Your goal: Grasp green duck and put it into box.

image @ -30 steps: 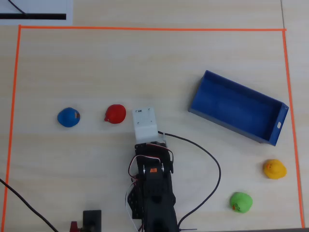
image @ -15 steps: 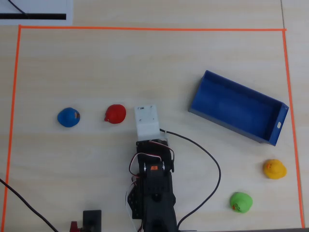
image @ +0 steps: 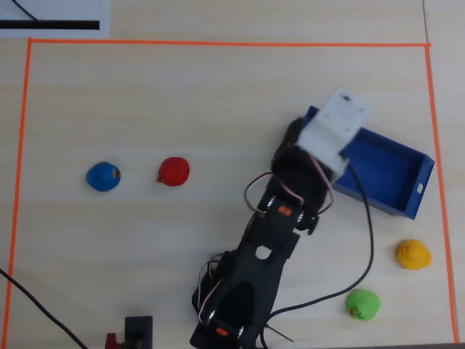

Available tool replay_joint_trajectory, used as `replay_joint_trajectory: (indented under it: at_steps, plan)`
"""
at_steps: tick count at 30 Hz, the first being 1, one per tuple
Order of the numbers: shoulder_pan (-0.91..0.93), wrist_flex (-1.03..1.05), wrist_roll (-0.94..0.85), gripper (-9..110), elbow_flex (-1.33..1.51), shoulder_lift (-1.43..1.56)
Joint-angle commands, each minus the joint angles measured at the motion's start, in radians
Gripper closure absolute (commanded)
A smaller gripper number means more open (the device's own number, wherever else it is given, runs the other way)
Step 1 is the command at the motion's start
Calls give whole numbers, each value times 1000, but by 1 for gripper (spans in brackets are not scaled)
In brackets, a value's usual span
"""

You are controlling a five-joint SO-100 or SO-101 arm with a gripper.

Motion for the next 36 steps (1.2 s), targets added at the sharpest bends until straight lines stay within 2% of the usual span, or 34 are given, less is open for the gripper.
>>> replay_joint_trajectory:
  at_steps: [1, 7, 12, 16, 20, 26, 36]
  plan:
    - [336, 54, 37, 84, -374, -198]
    - [721, 198, 26, 80, -558, -318]
    - [980, 454, -60, 78, -673, -360]
    - [1134, 673, -189, 74, -684, -382]
    - [1184, 752, -290, 72, -652, -391]
    - [1255, 635, -413, 69, -505, -393]
    - [1410, 233, -629, 65, -187, -480]
